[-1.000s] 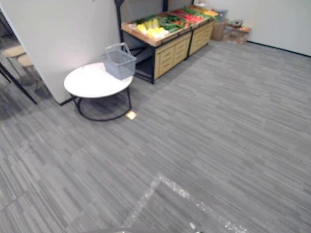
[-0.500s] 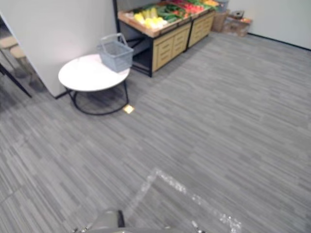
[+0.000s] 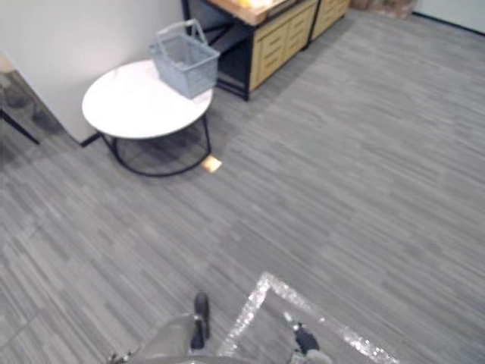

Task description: Pick vegetable in the basket

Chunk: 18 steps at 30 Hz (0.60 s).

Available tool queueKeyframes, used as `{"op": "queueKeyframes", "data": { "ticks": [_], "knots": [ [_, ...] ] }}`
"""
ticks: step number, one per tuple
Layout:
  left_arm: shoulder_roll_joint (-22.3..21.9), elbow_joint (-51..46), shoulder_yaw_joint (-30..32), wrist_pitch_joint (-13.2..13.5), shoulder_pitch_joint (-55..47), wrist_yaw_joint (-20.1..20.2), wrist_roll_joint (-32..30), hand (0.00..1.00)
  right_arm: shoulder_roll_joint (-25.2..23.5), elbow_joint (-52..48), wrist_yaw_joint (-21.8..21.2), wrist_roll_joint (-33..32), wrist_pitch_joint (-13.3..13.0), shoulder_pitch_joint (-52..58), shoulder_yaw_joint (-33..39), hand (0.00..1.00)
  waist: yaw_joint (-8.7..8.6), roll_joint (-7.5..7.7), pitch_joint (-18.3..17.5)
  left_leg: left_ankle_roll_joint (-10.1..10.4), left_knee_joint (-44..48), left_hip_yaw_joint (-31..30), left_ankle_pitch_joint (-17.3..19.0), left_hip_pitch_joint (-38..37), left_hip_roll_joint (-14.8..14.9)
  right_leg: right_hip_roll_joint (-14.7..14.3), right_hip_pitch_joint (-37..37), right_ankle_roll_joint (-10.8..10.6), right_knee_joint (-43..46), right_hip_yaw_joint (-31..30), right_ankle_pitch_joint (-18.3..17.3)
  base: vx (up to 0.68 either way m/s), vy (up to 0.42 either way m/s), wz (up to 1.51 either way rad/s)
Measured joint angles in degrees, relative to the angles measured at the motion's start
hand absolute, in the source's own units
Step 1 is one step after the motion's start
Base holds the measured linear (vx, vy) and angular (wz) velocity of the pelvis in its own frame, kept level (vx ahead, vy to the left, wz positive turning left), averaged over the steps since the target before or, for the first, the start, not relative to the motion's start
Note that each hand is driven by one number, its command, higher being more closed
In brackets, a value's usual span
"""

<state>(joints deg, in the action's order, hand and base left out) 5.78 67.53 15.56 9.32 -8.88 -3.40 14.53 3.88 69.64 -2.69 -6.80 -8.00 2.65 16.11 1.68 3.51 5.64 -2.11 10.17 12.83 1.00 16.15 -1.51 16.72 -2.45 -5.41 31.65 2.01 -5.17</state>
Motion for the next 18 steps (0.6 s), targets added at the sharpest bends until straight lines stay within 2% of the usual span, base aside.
{"op": "queueKeyframes", "data": {
  "ticks": [1,2,3,4,5,6,8,9,11,12,14,16,17,18],
  "knots": [
    [0.20,0.03,-0.57,-0.02,-0.17,0.02,-0.05,0.00,0.11,-0.03,0.02,0.05,0.02,0.26,0.98,0.00,0.02,0.06,0.05,-0.16,-1.06,0.18,0.83,-2.45,-0.43,0.75,1.91,-0.65,5.69,-0.40,4.02,0.49,0.243,-0.04],
    [0.92,-0.10,-2.79,-0.08,-0.45,0.18,-0.31,0.00,0.14,-0.07,0.04,0.03,0.04,0.84,1.97,0.00,-0.13,-0.17,0.39,-0.44,-2.11,0.04,2.40,-6.64,-1.06,1.11,5.57,-1.62,17.01,-1.11,7.60,0.47,0.194,0.06],
    [1.74,-0.37,-4.96,-0.12,-0.38,0.34,-0.90,0.00,0.28,-0.31,0.06,0.00,-0.06,1.74,2.04,0.00,-0.83,0.07,0.64,-0.77,-2.69,-0.99,4.23,-11.56,-1.60,1.30,9.27,-1.09,28.71,0.22,6.91,0.48,0.168,0.14],
    [2.02,-0.43,-5.40,-0.11,-0.14,0.41,-1.33,0.00,0.30,-0.43,0.06,0.00,0.07,2.11,2.05,0.00,-1.21,0.26,0.63,-1.00,-3.21,-1.40,4.82,-13.74,-1.86,1.29,10.71,-0.01,32.36,1.30,6.14,0.48,0.114,0.27],
    [2.37,-0.40,-6.05,-0.06,0.45,0.48,-1.51,0.00,0.25,-0.59,0.07,0.00,0.17,2.84,2.09,0.00,-1.77,0.30,0.69,-1.15,-4.32,-2.25,5.75,-17.13,-2.16,0.97,13.67,2.10,36.82,3.25,3.91,0.36,0.066,0.23],
    [2.52,-0.43,-6.28,-0.04,0.80,0.55,-1.92,0.00,0.19,-0.73,0.08,0.00,0.18,3.15,2.18,0.00,-1.99,0.30,0.72,-1.37,-4.64,-2.46,6.11,-18.64,-2.15,0.87,15.28,1.95,37.65,4.34,2.12,0.45,0.039,0.28],
    [1.85,-0.60,-5.99,-0.03,2.63,0.67,-2.30,0.00,-0.48,-0.70,0.09,-0.03,0.34,3.32,5.27,0.00,-3.14,-0.35,1.34,-2.38,-6.24,-4.12,7.94,-23.83,-1.93,-0.02,20.83,2.61,32.13,8.59,-3.37,0.51,-0.038,0.31],
    [1.52,-0.65,-5.64,-0.02,2.98,0.65,-2.31,0.00,-0.60,-0.74,0.07,-0.04,0.33,3.33,5.97,0.00,-3.31,-0.72,1.68,-2.41,-6.52,-4.37,8.43,-24.72,-1.64,-0.42,21.69,3.00,29.31,9.61,-3.92,0.53,-0.109,0.28],
    [-1.25,-2.27,-3.88,0.01,4.39,0.38,-2.29,0.00,-0.51,-1.55,0.11,-0.12,0.31,4.20,6.05,0.00,-3.27,-2.59,2.55,-1.63,-6.93,-5.91,12.01,-27.85,0.43,-2.33,23.30,2.62,11.45,13.88,-3.78,0.46,-0.154,0.31],
    [-1.99,-2.65,-3.76,0.02,4.65,0.29,-2.29,0.00,-0.46,-2.00,0.12,-0.10,0.31,4.43,6.02,0.00,-3.24,-3.12,2.64,-1.12,-6.99,-6.30,12.72,-28.56,0.98,-2.86,23.26,2.37,6.11,14.51,-3.34,0.49,-0.203,0.38],
    [-4.50,-3.82,-1.56,0.04,5.22,-0.06,-2.35,0.00,-0.68,-3.75,0.58,-0.06,0.31,5.37,5.67,0.00,-3.12,-3.31,2.73,2.00,-6.96,-7.62,15.91,-31.27,3.45,-4.71,23.25,1.93,-12.66,15.05,0.71,0.58,-0.271,0.28],
    [-5.40,-3.95,0.98,0.06,5.24,-0.27,-2.45,0.00,-0.89,-4.56,0.92,-0.08,0.34,5.70,4.91,0.00,-3.28,-3.26,2.62,3.65,-7.14,-7.85,18.82,-33.81,6.14,-6.11,23.15,1.15,-19.54,14.62,4.21,0.65,-0.317,0.21],
    [-5.67,-3.73,3.03,0.03,4.91,-0.32,-2.50,0.00,-0.97,-5.07,0.87,-0.05,0.34,6.02,4.19,0.00,-3.19,-3.20,2.43,4.23,-6.42,-7.35,19.11,-35.45,7.75,-6.98,23.44,1.75,-15.44,14.71,8.56,0.68,-0.327,0.21],
    [-5.80,-3.73,3.48,0.03,4.96,-0.31,-2.50,0.00,-0.94,-5.40,0.86,-0.04,0.32,6.00,4.10,0.00,-3.20,-3.37,2.43,4.51,-5.08,-6.95,18.21,-35.47,8.63,-7.03,24.01,2.81,-12.55,14.94,7.89,0.56,-0.282,0.19]
  ]
}}
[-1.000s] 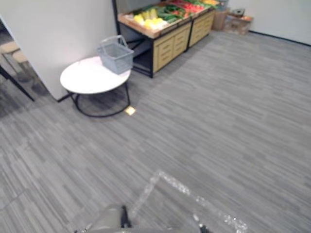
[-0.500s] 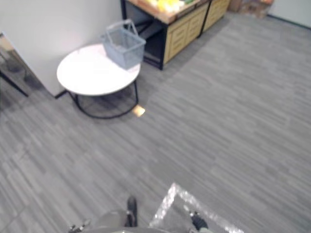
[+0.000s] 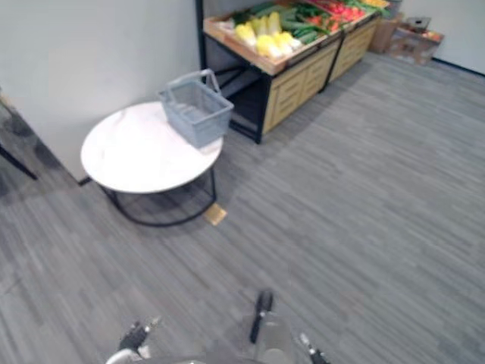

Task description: Pick vegetable in the basket

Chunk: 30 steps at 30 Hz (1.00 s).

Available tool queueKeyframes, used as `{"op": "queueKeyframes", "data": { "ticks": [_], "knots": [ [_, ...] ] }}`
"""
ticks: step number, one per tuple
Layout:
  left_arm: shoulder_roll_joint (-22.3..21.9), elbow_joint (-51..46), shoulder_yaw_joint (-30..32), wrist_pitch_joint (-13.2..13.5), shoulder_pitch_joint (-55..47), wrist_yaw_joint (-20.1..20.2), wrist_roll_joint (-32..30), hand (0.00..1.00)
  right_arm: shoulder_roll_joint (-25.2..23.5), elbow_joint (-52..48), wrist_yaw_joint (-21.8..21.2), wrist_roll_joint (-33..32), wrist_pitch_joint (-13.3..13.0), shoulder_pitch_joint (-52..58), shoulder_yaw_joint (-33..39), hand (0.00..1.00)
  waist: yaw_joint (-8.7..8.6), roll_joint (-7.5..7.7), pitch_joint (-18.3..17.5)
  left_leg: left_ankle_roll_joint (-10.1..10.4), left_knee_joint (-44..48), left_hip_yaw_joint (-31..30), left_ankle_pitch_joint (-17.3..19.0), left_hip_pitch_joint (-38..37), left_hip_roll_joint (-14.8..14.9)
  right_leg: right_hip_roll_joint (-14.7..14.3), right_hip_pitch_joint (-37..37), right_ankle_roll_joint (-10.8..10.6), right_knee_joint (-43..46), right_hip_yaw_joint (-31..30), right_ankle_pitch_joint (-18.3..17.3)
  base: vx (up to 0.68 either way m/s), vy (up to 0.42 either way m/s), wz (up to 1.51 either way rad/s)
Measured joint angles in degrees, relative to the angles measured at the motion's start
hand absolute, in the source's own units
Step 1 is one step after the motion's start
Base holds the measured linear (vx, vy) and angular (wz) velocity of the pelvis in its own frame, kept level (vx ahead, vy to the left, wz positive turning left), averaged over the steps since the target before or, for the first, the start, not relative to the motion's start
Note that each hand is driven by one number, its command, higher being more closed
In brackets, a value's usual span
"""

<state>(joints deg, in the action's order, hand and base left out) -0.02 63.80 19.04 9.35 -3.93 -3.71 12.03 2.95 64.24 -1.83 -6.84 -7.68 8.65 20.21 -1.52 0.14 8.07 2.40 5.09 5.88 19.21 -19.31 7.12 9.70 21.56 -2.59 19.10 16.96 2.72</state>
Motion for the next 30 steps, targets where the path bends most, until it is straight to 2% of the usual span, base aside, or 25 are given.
{"op": "queueKeyframes", "data": {
  "ticks": [1,2,3,4,5,6,7,8,10,12,14,15,16,17,18,19,20,22,23,25,26,27,28,29,30],
  "knots": [
    [-0.42,-0.02,0.59,0.02,0.09,0.08,0.00,0.00,0.12,-0.41,-0.02,0.00,-0.05,0.01,-0.07,0.00,-0.01,-0.44,0.06,0.91,2.35,0.04,-1.87,0.12,1.16,-0.29,0.16,2.04,3.73,0.55,-3.82,0.67,-0.397,0.16],
    [-1.61,-0.08,1.82,0.03,-0.13,0.12,-0.16,0.00,0.74,-0.45,-0.12,0.01,-0.08,0.09,0.00,0.00,0.01,-1.59,-0.55,1.90,7.79,-0.48,-5.33,1.34,3.13,-1.19,-1.15,3.45,6.56,2.06,-7.49,0.66,-0.407,0.13],
    [-2.06,-0.13,2.51,0.02,-0.22,0.12,-0.52,0.00,0.95,-0.45,-0.16,0.03,-0.10,0.14,0.02,0.00,0.05,-2.08,-0.76,2.31,11.21,-0.63,-7.00,2.53,3.98,-1.73,-2.26,3.91,6.72,2.47,-8.75,0.92,-0.525,0.14],
    [-2.39,-0.04,3.80,0.01,-0.30,0.33,-1.15,0.00,1.18,-0.54,-0.30,0.07,-0.10,0.07,0.61,0.00,-0.04,-2.84,-1.14,2.71,19.57,-2.22,-11.63,5.96,5.20,-2.72,-5.00,4.14,5.91,3.37,-10.81,0.65,-0.323,0.14],
    [-2.31,-0.04,4.05,-0.03,-0.29,0.42,-1.19,0.00,1.23,-0.53,-0.29,0.08,-0.04,-0.03,0.85,0.00,-0.14,-3.02,-1.16,4.30,24.99,-3.57,-15.51,8.31,5.65,-3.04,-6.75,4.12,5.11,3.85,-11.71,0.73,-0.308,0.20],
    [-2.27,0.22,4.49,-0.04,-0.32,0.52,-1.19,0.00,1.52,-0.34,-0.31,0.09,-0.05,0.01,0.90,0.00,-0.14,-2.81,-0.69,8.11,36.39,-6.24,-22.95,13.23,6.14,-3.77,-10.79,4.23,2.65,4.53,-12.77,0.44,-0.138,0.15],
    [-1.94,0.45,4.47,-0.14,-0.32,0.67,-1.12,0.00,1.65,-0.17,-0.26,0.09,0.02,-0.11,0.95,0.00,0.08,-2.95,-0.48,9.44,45.31,-6.24,-23.71,17.08,6.66,-4.39,-14.14,4.39,0.66,4.59,-13.25,0.53,-0.151,0.10],
    [-1.55,0.72,4.70,-0.14,-0.54,0.84,-0.79,0.00,1.68,-0.04,-0.05,0.12,0.06,-0.63,0.91,0.00,0.23,-2.80,0.21,9.02,55.03,-3.55,-22.99,21.25,7.76,-5.13,-19.68,4.32,-2.98,4.52,-13.44,0.50,-0.146,0.03],
    [-0.69,0.38,4.90,0.01,-0.97,0.84,-0.78,0.00,2.00,1.44,0.11,0.16,0.09,-0.81,0.68,0.00,0.53,-2.42,0.28,7.00,60.93,0.77,-18.81,26.41,8.39,-5.42,-26.19,4.00,-8.04,4.32,-13.87,0.44,-0.121,-0.03],
    [-0.39,-0.12,4.43,0.15,-0.85,0.80,-0.81,0.00,2.50,2.64,0.18,0.15,0.31,-1.35,0.75,0.00,0.63,-2.66,0.39,5.77,59.17,3.78,-13.82,31.99,8.16,-5.50,-30.06,3.33,-11.25,3.85,-13.69,0.39,-0.021,-0.19],
    [0.74,-0.36,3.40,0.28,-0.77,0.53,-0.60,0.00,2.77,3.53,0.44,0.01,0.95,-1.90,0.73,0.00,1.33,-2.29,0.57,3.97,47.33,8.63,-9.18,36.33,7.29,-4.82,-34.40,1.29,-14.45,2.83,-13.54,0.48,0.107,-0.41],
    [0.97,-0.39,2.85,0.50,-0.77,0.35,-0.38,0.00,2.75,3.49,0.43,0.00,0.96,-1.95,0.70,0.00,1.54,-2.00,0.66,3.55,42.25,9.92,-9.24,36.27,6.36,-4.25,-35.25,0.54,-14.94,2.69,-13.81,0.43,0.163,-0.33],
    [1.27,-0.36,1.18,0.67,-0.88,-0.09,-0.44,0.00,2.85,2.92,0.46,-0.11,0.90,-2.01,0.20,0.00,1.65,-1.93,0.61,1.25,28.34,12.58,-12.07,35.36,4.29,-3.56,-36.94,-0.98,-15.73,2.51,-14.76,0.43,0.208,-0.18],
    [1.11,0.15,-0.35,0.68,-1.23,-0.34,-0.44,0.00,3.54,1.66,0.50,-0.14,0.72,-2.00,-1.08,0.00,1.70,-3.68,0.28,-0.06,14.15,13.95,-18.47,34.76,3.41,-4.50,-38.21,-2.29,-16.12,2.03,-16.51,0.44,0.232,-0.09],
    [1.37,0.16,-0.58,0.68,-1.05,-0.18,0.03,0.00,3.46,1.79,0.61,-0.16,0.73,-2.57,-1.70,0.00,1.74,-2.75,0.36,-4.67,13.18,14.31,-19.26,34.47,2.58,-3.98,-38.89,-3.21,-16.00,1.60,-17.55,0.43,0.201,0.19],
    [3.03,0.18,-1.79,0.77,-1.08,-0.42,-0.01,0.00,2.76,1.72,0.66,-0.45,0.34,-3.28,-4.43,0.00,1.73,-0.78,-0.82,-4.04,10.39,15.45,-19.06,33.58,-0.23,-2.43,-38.71,-1.21,-16.59,0.32,-17.18,0.41,0.172,0.28],
    [4.18,0.17,-2.32,0.74,-0.87,-0.42,0.06,0.00,2.54,1.77,0.40,-0.47,-0.30,-4.86,-6.80,0.00,1.83,1.02,-0.97,-4.17,10.94,15.46,-17.58,34.60,-1.27,-1.86,-38.61,-0.43,-18.01,-1.31,-15.41,0.39,0.149,0.32],
    [4.87,1.17,-2.36,0.51,-0.81,-0.45,0.01,0.00,2.37,1.89,0.26,-0.47,-0.53,-7.04,-7.41,0.00,2.12,1.33,-0.91,-5.08,11.68,15.20,-16.33,34.82,-2.17,-1.29,-38.73,-0.88,-18.04,-2.47,-12.91,0.32,0.148,0.17],
    [5.14,2.61,-1.66,0.28,-1.04,-0.53,0.04,0.00,2.47,1.84,0.18,-0.43,-0.62,-7.54,-7.84,0.00,3.23,1.45,-1.19,-5.95,10.51,15.50,-15.54,32.48,-3.57,0.09,-38.78,-1.65,-15.48,-4.24,-11.62,0.43,0.193,0.12],
    [5.04,3.48,-1.12,0.01,-2.45,-0.63,0.06,0.00,2.58,1.88,0.05,-0.39,-0.76,-7.40,-8.71,0.00,3.45,1.79,-1.98,-6.27,7.65,15.41,-15.03,29.41,-5.56,1.82,-37.26,-1.69,-9.29,-5.84,-11.59,0.41,0.176,0.12],
    [4.94,4.00,-0.70,-0.03,-4.39,-0.80,0.06,0.00,2.51,1.96,-0.02,-0.37,-0.81,-7.13,-9.42,0.00,3.63,1.92,-2.91,-5.99,4.79,15.39,-14.42,26.59,-6.96,3.32,-33.69,-2.51,0.38,-8.21,-11.06,0.30,0.126,0.10],
    [4.96,4.21,-0.65,-0.17,-5.05,-0.85,0.06,0.00,2.43,1.97,-0.08,-0.36,-0.89,-7.00,-9.51,0.00,3.53,2.00,-3.06,-5.70,3.79,15.26,-14.05,25.36,-7.42,3.93,-31.75,-3.42,5.29,-8.98,-10.22,0.30,0.119,0.03],
    [5.02,4.25,-0.70,-0.53,-5.62,-0.91,0.04,0.00,2.34,2.01,-0.10,-0.32,-0.94,-6.75,-9.52,0.00,3.46,2.15,-3.02,-5.55,2.54,14.73,-13.40,23.41,-8.02,4.97,-28.28,-7.60,13.86,-10.44,-7.20,0.24,0.079,0.15],
    [5.23,4.51,-0.89,-1.04,-6.27,-0.91,0.05,0.00,2.17,2.03,-0.20,0.06,-0.94,-5.92,-9.53,0.00,3.08,2.14,-2.70,-5.53,1.30,13.37,-12.88,20.45,-8.64,5.66,-23.70,-10.61,25.02,-12.35,-0.18,0.32,0.069,0.45],
    [5.34,4.51,-1.72,-1.25,-6.72,-0.96,0.15,0.00,1.82,1.73,-0.48,-0.35,-1.09,-4.83,-9.08,0.00,2.57,2.18,-2.42,-5.54,0.87,10.96,-12.20,17.87,-9.22,6.14,-19.58,-10.11,35.90,-12.26,-0.55,0.32,0.050,0.64]
  ]
}}
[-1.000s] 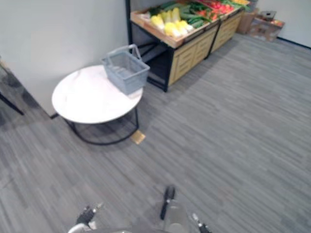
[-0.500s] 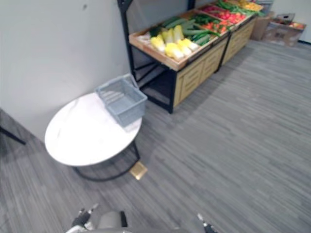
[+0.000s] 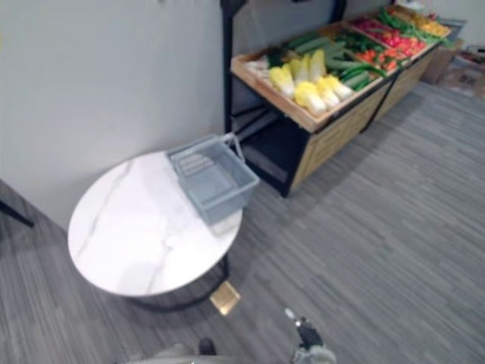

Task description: Pick vegetable in the basket

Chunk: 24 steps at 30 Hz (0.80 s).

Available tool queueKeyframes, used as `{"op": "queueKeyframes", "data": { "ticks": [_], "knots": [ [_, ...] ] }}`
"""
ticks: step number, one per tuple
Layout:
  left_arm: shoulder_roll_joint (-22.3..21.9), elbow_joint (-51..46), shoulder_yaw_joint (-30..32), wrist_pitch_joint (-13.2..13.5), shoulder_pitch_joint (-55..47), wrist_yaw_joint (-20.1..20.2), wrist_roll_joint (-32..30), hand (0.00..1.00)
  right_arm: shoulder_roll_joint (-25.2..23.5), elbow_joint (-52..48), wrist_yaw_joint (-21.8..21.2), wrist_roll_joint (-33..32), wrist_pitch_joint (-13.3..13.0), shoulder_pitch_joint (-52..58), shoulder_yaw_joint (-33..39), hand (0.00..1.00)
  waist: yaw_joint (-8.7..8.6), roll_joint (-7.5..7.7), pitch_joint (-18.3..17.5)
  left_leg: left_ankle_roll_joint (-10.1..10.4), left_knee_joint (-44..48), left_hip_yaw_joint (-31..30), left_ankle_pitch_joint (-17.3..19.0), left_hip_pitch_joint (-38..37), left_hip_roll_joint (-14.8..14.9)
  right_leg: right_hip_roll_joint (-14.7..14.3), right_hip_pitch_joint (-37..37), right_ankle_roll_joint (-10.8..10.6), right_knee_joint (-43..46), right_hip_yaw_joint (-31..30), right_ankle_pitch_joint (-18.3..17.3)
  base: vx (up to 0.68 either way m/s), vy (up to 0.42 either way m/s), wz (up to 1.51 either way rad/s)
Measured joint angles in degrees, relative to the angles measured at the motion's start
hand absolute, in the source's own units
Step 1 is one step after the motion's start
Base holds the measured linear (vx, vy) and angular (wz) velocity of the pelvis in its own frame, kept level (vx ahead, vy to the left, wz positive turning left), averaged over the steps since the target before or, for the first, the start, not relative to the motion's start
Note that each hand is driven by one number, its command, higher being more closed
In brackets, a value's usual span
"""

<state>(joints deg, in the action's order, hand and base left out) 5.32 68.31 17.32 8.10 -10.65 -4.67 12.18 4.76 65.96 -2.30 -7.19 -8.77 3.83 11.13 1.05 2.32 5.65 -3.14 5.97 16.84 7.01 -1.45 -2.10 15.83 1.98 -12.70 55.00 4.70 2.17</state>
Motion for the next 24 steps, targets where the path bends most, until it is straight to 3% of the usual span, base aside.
{"op": "queueKeyframes", "data": {
  "ticks": [1,2,3,5,6,7,8,9,10,11,12,13,14,16,18,20,21,24],
  "knots": [
    [0.24,-0.01,-0.26,-0.01,-0.19,0.00,0.01,0.00,0.25,-0.02,0.09,0.11,-0.12,0.27,-0.17,0.00,-0.42,0.35,-0.01,-0.03,-0.05,-1.10,0.42,-1.31,-0.18,0.37,1.77,0.91,4.20,0.87,-1.04,0.41,0.001,0.87],
    [1.20,-0.01,-1.45,0.00,-0.33,-0.01,0.02,0.00,0.96,0.13,0.02,0.46,0.06,0.90,-0.84,0.00,-0.96,0.81,0.23,0.16,-0.64,-3.09,1.08,-4.20,-0.38,0.85,4.54,2.71,9.08,2.99,-5.19,0.37,-0.044,0.91],
    [1.18,-0.02,-1.82,0.03,0.30,0.01,0.03,0.00,1.07,0.18,0.03,0.46,0.03,1.68,-0.90,0.00,-1.15,0.76,0.18,0.36,-1.13,-5.11,1.63,-6.27,-0.21,1.40,6.92,4.83,8.54,5.74,-9.68,0.30,-0.046,0.92],
    [1.00,-0.11,-1.85,0.11,1.48,-0.07,0.19,0.00,0.94,0.45,0.11,0.40,0.07,2.40,-0.64,0.00,-1.47,0.59,0.19,0.17,-1.84,-8.97,2.57,-8.16,0.36,1.29,9.89,7.00,-0.94,7.92,-13.45,0.25,-0.130,1.00],
    [0.91,-0.11,-1.84,0.14,1.91,-0.09,0.29,0.00,1.02,0.52,0.10,0.40,0.08,2.53,-0.49,0.00,-1.87,0.37,0.18,0.43,-1.83,-10.43,2.80,-8.28,0.77,0.94,10.17,7.35,-6.06,8.04,-13.65,0.34,-0.238,1.30],
    [0.30,-0.28,-1.55,0.20,2.38,-0.21,0.54,0.00,1.03,0.78,0.16,0.39,0.09,2.58,-0.18,0.00,-2.54,-0.25,0.09,1.25,-1.86,-13.21,3.34,-8.30,1.85,-0.38,9.92,6.94,-18.76,7.25,-13.27,0.29,-0.277,1.19],
    [-0.36,-0.98,-1.06,0.37,2.69,-0.56,0.53,0.00,1.06,1.24,0.33,0.39,0.05,2.64,-0.01,0.00,-2.46,-0.56,0.16,2.31,-1.88,-15.40,4.00,-8.31,3.04,-1.84,9.83,6.87,-31.94,4.66,-11.77,0.31,-0.314,1.07],
    [-0.53,-1.25,-0.90,0.61,2.53,-0.80,0.52,0.00,1.07,1.73,0.42,0.38,0.09,2.52,0.28,0.00,-2.28,-0.56,0.18,2.99,-1.84,-16.27,4.41,-8.29,3.62,-2.41,9.79,7.01,-37.31,3.12,-10.41,0.36,-0.381,0.82],
    [-0.88,-1.39,0.57,0.66,2.25,-1.19,0.53,0.00,0.94,2.07,0.44,0.38,0.13,2.59,0.47,0.00,-2.10,-0.43,0.12,4.69,-1.70,-17.96,5.45,-8.20,4.68,-3.16,9.71,6.77,-44.98,0.57,-6.73,0.38,-0.432,0.78],
    [-1.09,-2.00,3.29,0.63,1.77,-1.33,0.47,0.00,0.68,2.12,0.45,0.39,0.35,3.12,0.49,0.00,-2.29,0.14,-0.15,6.58,-1.20,-19.53,6.95,-8.20,5.52,-3.46,9.76,4.99,-47.00,-1.03,-2.90,0.39,-0.457,0.79],
    [-1.46,-2.34,4.69,0.63,1.70,-1.48,0.48,0.00,0.74,2.22,0.44,0.39,0.65,3.53,0.54,0.00,-2.29,0.26,-0.45,7.27,-0.91,-20.35,7.79,-8.41,6.53,-4.03,9.75,4.51,-45.86,-0.82,-0.19,0.40,-0.478,0.84],
    [-3.33,-2.29,6.33,0.60,1.44,-1.50,0.41,0.00,1.29,2.46,0.46,0.36,0.91,4.10,0.91,0.00,-2.05,-1.59,-0.27,8.27,-0.80,-20.50,7.67,-9.12,9.40,-5.91,9.90,5.51,-42.22,1.75,-1.39,0.42,-0.441,0.75],
    [-4.71,-2.43,7.55,0.69,1.31,-1.34,0.40,0.00,2.04,2.56,0.50,0.39,1.06,4.13,1.28,0.00,-1.99,-2.96,-0.76,8.52,-0.64,-18.99,5.20,-9.19,11.09,-6.75,9.65,6.66,-40.06,3.68,-4.31,0.42,-0.412,0.73],
    [-5.13,-2.24,7.97,0.69,1.17,-1.39,0.40,0.00,2.13,2.51,0.48,0.40,1.03,3.92,2.10,0.00,-2.24,-3.51,-1.06,8.67,0.07,-19.11,2.06,-8.49,12.27,-7.16,8.31,7.78,-39.58,6.32,-6.40,0.42,-0.395,0.67],
    [-5.09,-2.28,8.49,0.72,1.30,-1.28,0.44,0.00,2.13,2.74,0.44,0.42,1.04,3.46,2.90,0.00,-2.26,-3.52,-0.94,8.81,6.69,-19.11,-0.37,-4.88,13.59,-7.55,5.06,8.98,-40.62,10.08,-8.24,0.39,-0.379,0.89],
    [-4.76,-2.27,8.87,0.72,1.41,-1.28,0.54,0.00,2.20,3.46,0.66,0.38,1.00,3.45,4.34,0.00,-2.42,-3.10,-0.16,10.48,14.74,-17.44,-2.45,-1.55,14.85,-7.16,0.14,10.25,-42.34,14.37,-8.98,0.25,-0.217,0.94],
    [-4.47,-2.21,8.43,0.71,1.24,-1.35,0.54,0.00,2.68,3.96,0.89,0.35,0.94,3.19,4.24,0.00,-2.31,-2.78,0.01,11.26,17.38,-12.66,-2.14,-0.06,15.73,-6.71,-3.44,10.63,-44.32,16.95,-9.17,0.20,-0.151,0.75],
    [-4.05,-2.20,7.04,0.72,1.24,-1.87,0.41,0.00,4.28,3.65,2.02,0.01,0.50,1.52,4.19,0.00,-2.37,-2.79,0.03,11.11,12.48,-4.70,-2.20,1.48,14.93,-6.12,-5.50,10.52,-46.55,19.41,-9.11,0.12,-0.048,0.50]
  ]
}}
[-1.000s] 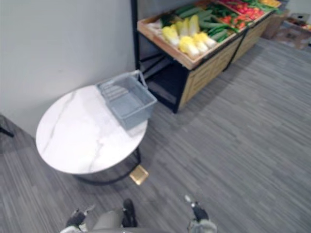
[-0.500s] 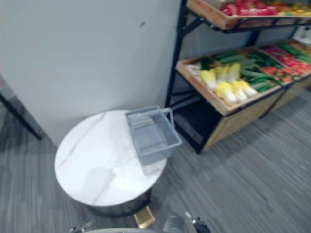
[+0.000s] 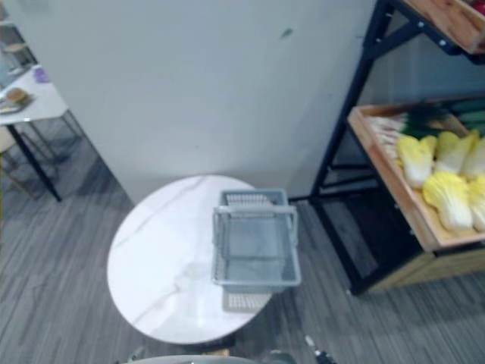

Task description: Pick vegetable in the basket

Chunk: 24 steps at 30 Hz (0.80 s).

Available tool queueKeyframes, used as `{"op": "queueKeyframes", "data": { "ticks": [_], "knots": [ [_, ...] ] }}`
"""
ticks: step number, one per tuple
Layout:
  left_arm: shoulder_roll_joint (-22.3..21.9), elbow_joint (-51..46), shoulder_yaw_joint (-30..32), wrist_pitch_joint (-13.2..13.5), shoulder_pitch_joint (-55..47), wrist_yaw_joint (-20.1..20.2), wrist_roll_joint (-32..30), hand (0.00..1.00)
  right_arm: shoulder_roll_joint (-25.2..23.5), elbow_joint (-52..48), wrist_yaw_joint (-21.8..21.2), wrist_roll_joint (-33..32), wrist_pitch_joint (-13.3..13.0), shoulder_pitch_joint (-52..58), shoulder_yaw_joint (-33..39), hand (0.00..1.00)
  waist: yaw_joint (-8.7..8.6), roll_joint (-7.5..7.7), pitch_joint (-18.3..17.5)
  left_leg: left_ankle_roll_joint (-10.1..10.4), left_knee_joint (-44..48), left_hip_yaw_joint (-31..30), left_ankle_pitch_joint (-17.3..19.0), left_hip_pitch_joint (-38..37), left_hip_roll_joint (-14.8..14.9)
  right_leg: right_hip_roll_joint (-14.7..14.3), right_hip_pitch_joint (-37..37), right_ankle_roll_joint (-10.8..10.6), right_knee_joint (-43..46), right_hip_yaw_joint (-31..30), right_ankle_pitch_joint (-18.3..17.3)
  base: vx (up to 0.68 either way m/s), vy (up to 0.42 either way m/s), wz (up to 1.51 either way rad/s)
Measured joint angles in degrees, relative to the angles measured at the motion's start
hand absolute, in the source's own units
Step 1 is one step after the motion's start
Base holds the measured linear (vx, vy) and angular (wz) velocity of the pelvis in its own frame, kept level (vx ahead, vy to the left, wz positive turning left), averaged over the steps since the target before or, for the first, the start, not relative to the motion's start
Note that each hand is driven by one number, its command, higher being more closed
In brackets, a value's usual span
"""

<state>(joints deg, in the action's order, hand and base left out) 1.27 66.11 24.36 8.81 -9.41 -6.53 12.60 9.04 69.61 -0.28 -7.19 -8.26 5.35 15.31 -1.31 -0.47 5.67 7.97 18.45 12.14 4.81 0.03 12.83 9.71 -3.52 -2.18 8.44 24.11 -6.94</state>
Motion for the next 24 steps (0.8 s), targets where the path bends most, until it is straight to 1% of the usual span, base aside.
{"op": "queueKeyframes", "data": {
  "ticks": [1,2,3,4,5,6,7,8,9,10,11,13,15,17,19,20,21,22,23,24],
  "knots": [
    [-0.01,0.11,-0.02,-0.01,-0.03,-0.50,-0.01,0.00,0.41,-1.24,0.68,-0.15,-0.05,-0.86,0.01,0.00,-0.06,-0.09,0.02,-0.92,-4.94,1.88,-2.85,0.37,-0.59,-0.14,-0.07,-0.18,-0.30,0.47,0.00,0.09,0.050,0.17],
    [0.11,0.18,-0.31,-0.01,0.01,-1.04,-0.02,0.00,0.92,-2.78,1.28,-0.16,-0.42,-1.32,-0.02,0.00,-0.01,-0.16,0.02,-0.87,-7.80,2.97,-5.62,0.88,-1.00,-0.67,0.06,-0.64,-0.36,0.48,0.08,0.11,0.055,0.15],
    [0.25,0.32,-0.36,0.00,0.02,-1.26,-0.02,0.00,0.96,-3.97,1.44,-0.15,-0.44,-1.35,-0.02,0.00,-0.05,-0.14,-0.18,-0.90,-9.51,2.78,-5.73,0.57,-1.34,-0.75,0.19,-1.05,-0.71,0.48,0.35,0.12,0.069,0.16],
    [0.34,0.40,-0.40,0.02,0.16,-1.73,-0.31,0.00,1.25,-6.47,2.68,0.10,-0.62,-1.62,0.11,0.00,-0.19,-0.56,-0.09,-0.89,-12.49,2.91,-5.73,-0.55,-1.54,-0.93,0.36,-1.73,-1.67,0.56,0.85,0.08,0.089,0.09],
    [0.33,0.54,-0.44,0.04,0.09,-2.19,-0.42,0.00,1.43,-8.90,4.64,1.11,-0.74,-1.86,0.76,0.00,-0.15,-0.53,0.09,-0.89,-15.49,3.15,-5.73,-1.33,-1.88,-1.20,0.96,-2.14,-2.40,0.41,1.44,0.04,0.099,0.05],
    [0.33,0.58,-0.44,0.02,0.00,-2.30,-0.42,0.00,1.36,-10.36,5.68,2.39,-0.71,-1.93,1.65,0.00,-0.16,-0.60,0.04,-0.89,-16.84,3.34,-5.73,-1.52,-2.02,-1.37,1.29,-2.24,-2.69,0.39,1.73,0.00,0.106,-0.02],
    [0.34,0.58,-0.80,-0.03,-0.05,-2.52,-0.45,0.00,1.14,-13.83,8.09,4.88,-0.55,-2.07,3.86,0.00,-0.15,-0.73,0.10,-0.89,-19.40,3.86,-5.73,-2.25,-2.19,-1.66,1.52,-2.53,-3.46,0.39,2.26,0.00,0.100,-0.04],
    [0.53,0.45,-1.93,-0.05,-0.38,-2.98,-0.49,0.00,1.08,-18.45,11.54,8.20,0.22,-1.84,5.77,0.00,-0.18,-0.79,0.03,-0.93,-21.13,4.69,-5.76,-2.73,-2.56,-1.66,1.95,-2.82,-3.82,0.14,2.69,0.00,0.101,-0.08],
    [0.63,0.40,-2.40,-0.05,-0.51,-3.28,-0.57,0.00,1.07,-20.81,13.04,10.12,0.66,-1.91,6.85,0.00,-0.16,-0.76,0.02,-1.06,-21.56,4.86,-5.86,-2.85,-2.86,-1.61,2.18,-2.90,-3.94,-0.26,2.90,-0.01,0.103,-0.25],
    [0.82,0.34,-3.45,-0.06,-0.95,-3.61,-0.65,0.00,1.20,-26.38,15.43,12.88,1.16,-1.94,8.74,0.00,-0.18,-0.89,-0.01,-1.19,-22.30,5.61,-5.94,-3.25,-3.48,-1.63,2.34,-3.08,-4.45,-1.19,3.44,-0.02,0.074,-0.30],
    [1.07,0.12,-4.32,-0.07,-1.46,-4.16,-1.92,0.00,1.26,-31.44,18.78,16.30,1.93,-2.08,10.20,0.00,-0.19,-1.16,-0.18,-1.21,-22.73,6.09,-5.95,-3.32,-3.81,-1.51,2.41,-3.40,-4.76,-1.73,3.69,-0.02,0.074,-0.26],
    [1.47,-0.22,-5.23,-0.04,-1.70,-4.49,-2.71,0.00,1.39,-37.02,21.65,18.83,2.69,-2.46,12.32,0.00,-0.28,-1.50,-0.51,-1.40,-23.57,6.12,-6.07,-3.62,-4.13,-1.41,2.55,-3.56,-4.88,-1.91,3.79,0.00,0.039,-0.08],
    [1.90,-0.62,-6.36,-0.05,-1.71,-4.55,-3.42,0.00,2.41,-43.11,25.50,23.75,4.17,-4.57,13.88,0.00,-0.26,-1.58,-0.56,-1.45,-23.90,6.28,-6.16,-4.08,-4.19,-1.48,2.55,-3.58,-4.83,-2.21,3.81,0.03,0.013,-0.06],
    [2.00,-0.64,-7.46,-0.07,-1.71,-4.52,-4.55,0.00,3.70,-47.24,27.32,27.20,4.77,-6.57,13.17,0.00,-0.23,-1.68,-0.62,-1.45,-24.00,6.26,-6.16,-3.96,-4.12,-1.57,2.78,-3.57,-4.77,-2.23,3.81,0.01,-0.002,-0.02],
    [2.00,-0.66,-8.68,-0.12,-1.65,-4.52,-5.01,0.00,5.27,-50.12,28.18,28.67,4.69,-9.07,10.29,0.00,-0.21,-1.77,-0.79,-1.42,-24.13,6.17,-6.24,-3.17,-4.09,-1.60,3.55,-3.56,-4.57,-2.24,3.82,0.00,0.000,0.00],
    [2.04,-0.72,-9.46,-0.15,-1.61,-4.52,-5.02,0.00,6.53,-50.79,28.44,29.65,4.35,-10.47,7.03,0.00,-0.11,-1.71,-0.78,-1.41,-24.13,6.11,-6.32,-3.14,-4.09,-1.60,3.92,-3.56,-4.43,-2.23,3.82,0.03,-0.006,0.01],
    [2.08,-0.71,-9.77,-0.20,-1.63,-4.49,-5.03,0.00,7.00,-50.83,28.21,29.62,4.07,-11.24,5.12,0.00,-0.07,-1.67,-0.76,-1.40,-24.13,6.08,-6.35,-3.07,-4.08,-1.61,4.02,-3.55,-4.38,-2.23,3.82,0.04,-0.008,0.01],
    [2.45,-0.68,-10.71,-0.27,-1.63,-4.45,-5.13,0.00,7.57,-50.82,26.97,29.61,3.91,-12.68,1.07,0.00,0.05,-1.56,-0.70,-1.39,-24.12,6.01,-6.37,-2.99,-4.08,-1.63,4.06,-3.55,-4.37,-2.20,3.82,0.00,0.000,0.00],
    [2.69,-0.70,-11.35,-0.54,-1.63,-4.33,-6.18,0.00,8.47,-50.78,24.79,29.62,3.89,-14.17,-3.47,0.00,0.18,-1.52,-0.67,-1.39,-24.11,5.92,-6.37,-2.89,-4.11,-1.61,4.08,-3.55,-4.37,-2.15,3.83,0.03,-0.003,0.03],
    [2.88,-0.69,-11.86,-0.67,-1.63,-4.24,-6.64,0.00,8.85,-50.70,23.58,29.64,3.85,-15.03,-6.03,0.00,0.27,-1.48,-0.64,-1.39,-24.10,5.88,-6.37,-2.84,-4.14,-1.59,4.08,-3.55,-4.37,-2.14,3.83,0.01,0.002,0.05]
  ]
}}
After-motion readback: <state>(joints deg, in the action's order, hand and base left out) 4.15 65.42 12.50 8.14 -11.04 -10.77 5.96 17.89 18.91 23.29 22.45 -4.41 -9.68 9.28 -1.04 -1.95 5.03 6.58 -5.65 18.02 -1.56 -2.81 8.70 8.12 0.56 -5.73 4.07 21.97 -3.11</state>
